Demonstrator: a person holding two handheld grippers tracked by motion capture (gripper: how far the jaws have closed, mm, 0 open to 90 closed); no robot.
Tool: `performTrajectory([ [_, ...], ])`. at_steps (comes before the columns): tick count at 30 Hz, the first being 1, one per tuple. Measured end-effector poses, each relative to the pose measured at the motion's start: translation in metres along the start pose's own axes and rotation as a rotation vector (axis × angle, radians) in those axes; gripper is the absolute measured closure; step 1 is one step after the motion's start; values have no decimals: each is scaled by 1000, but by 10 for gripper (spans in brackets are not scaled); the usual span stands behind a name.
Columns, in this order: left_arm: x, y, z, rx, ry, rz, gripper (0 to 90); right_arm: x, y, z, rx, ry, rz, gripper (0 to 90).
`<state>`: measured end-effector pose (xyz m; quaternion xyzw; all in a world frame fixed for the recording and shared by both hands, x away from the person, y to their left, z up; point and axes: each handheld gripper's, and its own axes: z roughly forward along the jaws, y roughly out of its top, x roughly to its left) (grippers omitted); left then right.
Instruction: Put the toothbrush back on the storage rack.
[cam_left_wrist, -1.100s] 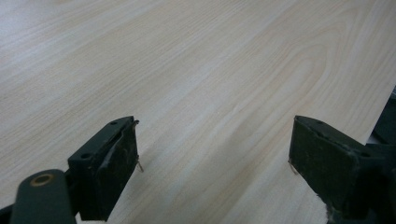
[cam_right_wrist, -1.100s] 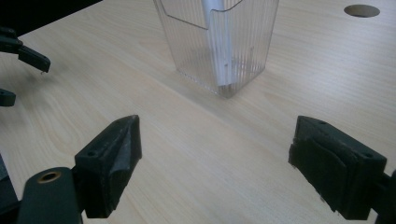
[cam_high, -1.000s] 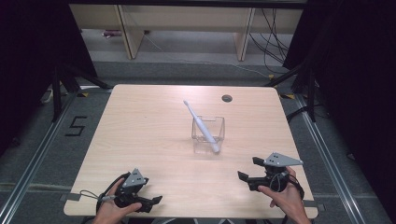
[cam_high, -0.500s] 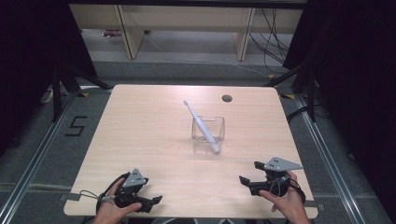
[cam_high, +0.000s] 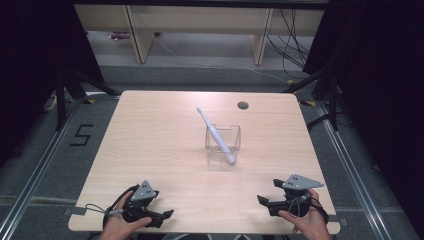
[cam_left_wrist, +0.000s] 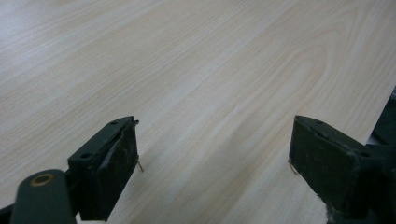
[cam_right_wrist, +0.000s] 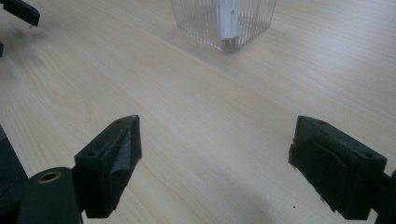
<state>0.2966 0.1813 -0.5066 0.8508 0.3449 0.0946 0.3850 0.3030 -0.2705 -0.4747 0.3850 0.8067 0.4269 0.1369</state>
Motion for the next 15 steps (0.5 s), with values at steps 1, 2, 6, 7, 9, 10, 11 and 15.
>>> performTrajectory([
  [1, 0, 0, -1, 1, -5, 1, 149, 0, 0, -1, 8, -1, -7, 167],
  [2, 0, 0, 0, 5, -2, 3, 149, 1, -1, -2, 16, -2, 2, 168],
  [6, -2, -1, 1, -11, -11, -13, 149, 1, -5, -1, 18, -6, -25, 168],
  [7, -2, -1, 0, -5, -2, -12, 149, 4, -7, 0, 28, 11, 13, 168],
  [9, 0, -1, 0, -4, 1, -14, 149, 2, -8, 0, 28, 7, -23, 168],
  [10, 0, -1, 0, -6, 2, -19, 149, 2, -9, 1, 31, 25, -21, 168],
  [11, 0, -1, 0, -5, 2, -16, 149, 1, -9, 0, 44, 42, -29, 168],
  [15, 0, -1, 0, -3, -1, -8, 149, 4, -12, -2, 55, 5, -21, 168],
])
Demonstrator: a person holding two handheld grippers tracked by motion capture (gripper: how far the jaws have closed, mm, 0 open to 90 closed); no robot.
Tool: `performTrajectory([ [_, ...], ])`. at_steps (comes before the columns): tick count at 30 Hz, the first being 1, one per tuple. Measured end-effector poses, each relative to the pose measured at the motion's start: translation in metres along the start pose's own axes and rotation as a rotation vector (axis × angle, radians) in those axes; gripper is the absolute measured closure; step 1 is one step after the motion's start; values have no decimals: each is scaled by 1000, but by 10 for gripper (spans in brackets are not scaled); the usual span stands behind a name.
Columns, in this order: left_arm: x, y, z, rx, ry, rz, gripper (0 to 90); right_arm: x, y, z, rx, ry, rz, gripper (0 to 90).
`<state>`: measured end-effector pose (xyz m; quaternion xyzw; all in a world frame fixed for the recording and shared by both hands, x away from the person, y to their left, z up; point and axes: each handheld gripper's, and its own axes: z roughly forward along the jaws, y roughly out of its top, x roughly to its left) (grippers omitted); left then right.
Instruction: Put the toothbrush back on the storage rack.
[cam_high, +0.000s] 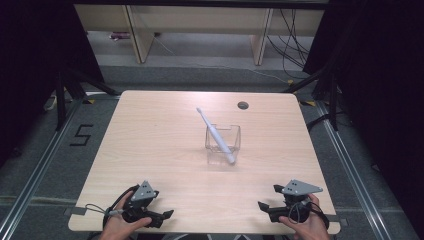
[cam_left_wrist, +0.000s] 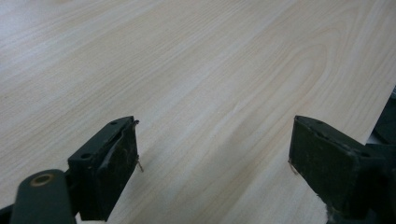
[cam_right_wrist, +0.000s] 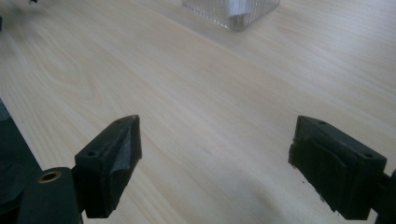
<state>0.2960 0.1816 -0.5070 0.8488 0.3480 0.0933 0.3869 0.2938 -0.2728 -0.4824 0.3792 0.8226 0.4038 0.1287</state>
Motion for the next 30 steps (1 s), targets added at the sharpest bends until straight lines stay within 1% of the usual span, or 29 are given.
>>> performTrajectory([
  [1, 0, 0, 0, -3, 0, -4, 149, 2, -1, -1, 12, -10, 8, 168],
  [2, -1, 0, 1, -15, -7, -16, 149, 0, -1, -1, 13, -9, -22, 168],
  [3, -1, -1, 1, -16, -6, -17, 149, 0, -2, -1, 10, -18, -19, 168],
  [4, -1, 0, 1, -17, -5, -19, 149, 0, -3, -1, 13, -5, -13, 168],
  [5, -1, 0, 1, -18, -6, -19, 149, -2, -4, -1, 21, 30, -14, 167],
  [6, -2, 0, 1, -16, -7, -17, 149, -1, -5, -1, 27, 21, -1, 167],
  [7, 0, 0, 0, -6, -2, 0, 149, -2, -5, -2, 30, 13, -17, 167],
  [8, 0, 0, 1, -9, 2, -4, 149, -1, -6, -1, 23, 0, -14, 168],
  [9, 0, 0, 1, -12, -2, -5, 149, -1, -6, -2, 34, -5, -16, 168],
  [10, -1, -1, 1, -20, -4, -19, 149, -1, -7, -2, 38, -11, -18, 167],
  [11, 0, -1, 0, -6, 4, -7, 149, -1, -7, -2, 36, -13, -23, 167],
  [12, 0, -1, 0, -1, -5, -5, 149, -1, -7, -2, 36, -14, -24, 167],
  [13, 0, -1, 1, -6, -4, -13, 149, -1, -7, -1, 36, -14, -24, 167],
  [22, 0, -1, 0, -5, -5, -8, 149, -1, -7, -1, 32, -14, -27, 167],
  [23, -1, -1, 1, -15, -6, -17, 149, -2, -7, 0, 30, 5, -29, 167],
  [24, -1, -1, 1, -14, -6, -17, 149, -2, -6, 0, 42, 19, -29, 167],
  [25, 0, -1, 0, -4, -7, -9, 149, -1, -6, 0, 38, 17, -33, 167],
  [26, 1, -1, 0, -3, -5, -14, 149, 0, -7, -1, 35, -20, -40, 168],
  [27, 2, -1, 1, 0, 4, -18, 149, -1, -6, -1, 30, -27, -53, 168],
  [28, 3, -1, 0, 2, 0, -20, 149, 0, -6, -1, 33, -31, -53, 168],
  [29, 3, -1, 1, -12, 3, -38, 149, 0, -6, -1, 35, -21, -43, 168],
  [30, 3, -1, 0, -11, 5, -34, 149, 0, -7, -2, 33, -21, -38, 168],
])
